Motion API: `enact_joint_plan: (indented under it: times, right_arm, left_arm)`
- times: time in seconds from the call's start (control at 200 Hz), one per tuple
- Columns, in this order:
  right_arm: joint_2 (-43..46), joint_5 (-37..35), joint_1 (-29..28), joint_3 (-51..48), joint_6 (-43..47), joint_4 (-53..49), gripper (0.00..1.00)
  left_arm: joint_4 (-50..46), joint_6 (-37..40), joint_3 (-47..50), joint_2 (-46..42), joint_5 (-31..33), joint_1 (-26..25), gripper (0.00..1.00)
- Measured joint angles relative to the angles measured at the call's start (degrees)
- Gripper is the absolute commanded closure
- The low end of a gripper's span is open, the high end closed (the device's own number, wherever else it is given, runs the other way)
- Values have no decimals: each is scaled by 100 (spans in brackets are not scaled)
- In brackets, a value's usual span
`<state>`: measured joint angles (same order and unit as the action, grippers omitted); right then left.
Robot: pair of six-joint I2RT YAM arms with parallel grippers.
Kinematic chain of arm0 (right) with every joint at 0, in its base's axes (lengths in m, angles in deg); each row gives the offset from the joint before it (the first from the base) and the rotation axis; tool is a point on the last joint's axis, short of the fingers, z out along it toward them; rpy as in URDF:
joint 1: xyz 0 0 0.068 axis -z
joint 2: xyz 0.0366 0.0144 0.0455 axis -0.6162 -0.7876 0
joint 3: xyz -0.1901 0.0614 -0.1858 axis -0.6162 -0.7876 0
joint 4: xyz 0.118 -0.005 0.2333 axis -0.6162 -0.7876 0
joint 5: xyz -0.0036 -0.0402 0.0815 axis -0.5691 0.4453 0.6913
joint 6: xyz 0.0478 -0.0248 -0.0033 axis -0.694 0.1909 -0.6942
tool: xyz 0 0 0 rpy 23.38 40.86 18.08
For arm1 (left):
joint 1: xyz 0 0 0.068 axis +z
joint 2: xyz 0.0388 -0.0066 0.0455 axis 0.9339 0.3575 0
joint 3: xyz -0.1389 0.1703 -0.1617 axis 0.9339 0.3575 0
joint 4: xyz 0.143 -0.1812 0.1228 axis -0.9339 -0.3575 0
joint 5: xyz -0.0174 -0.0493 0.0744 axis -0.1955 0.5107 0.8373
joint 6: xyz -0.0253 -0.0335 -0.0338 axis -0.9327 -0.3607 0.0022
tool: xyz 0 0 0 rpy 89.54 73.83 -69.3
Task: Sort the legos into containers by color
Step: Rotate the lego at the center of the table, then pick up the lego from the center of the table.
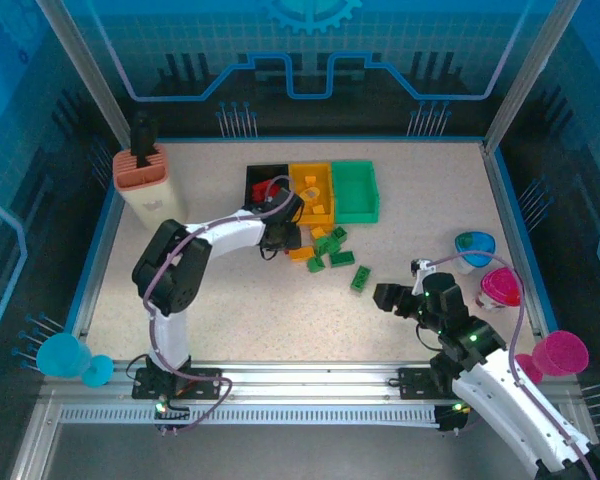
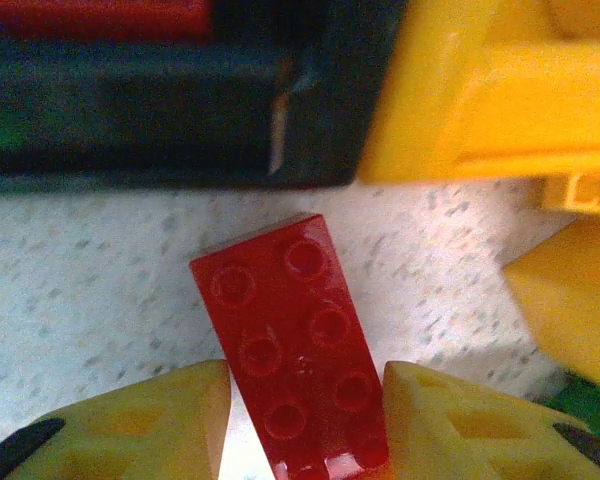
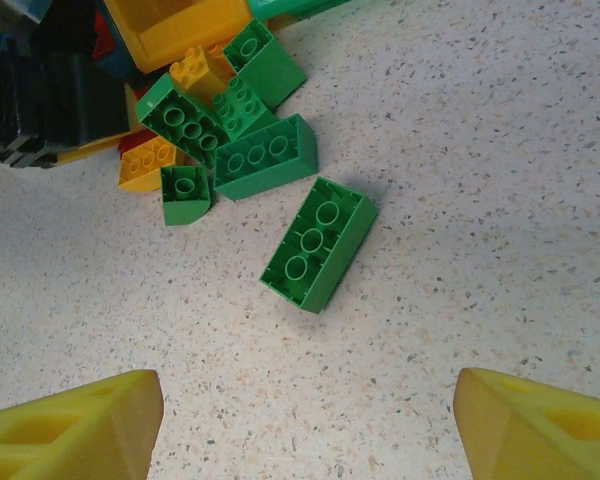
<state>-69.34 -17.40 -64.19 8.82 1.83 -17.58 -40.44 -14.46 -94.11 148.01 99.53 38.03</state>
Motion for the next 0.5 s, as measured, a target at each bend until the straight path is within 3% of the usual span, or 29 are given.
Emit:
enact_joint_plan:
  times: [0.14, 0.25, 0.5]
  right_arm:
    - [-33, 13, 0, 0, 0, 57, 23]
    - [-37, 28, 2, 0, 0, 81, 22]
    - [-155, 31, 9, 2, 0, 81, 23]
  left_arm:
    - [-149, 28, 22, -57, 85, 0, 38]
    - [-339, 17, -153, -22, 118, 0, 32]
    - [-470, 39, -619, 389, 205, 0, 33]
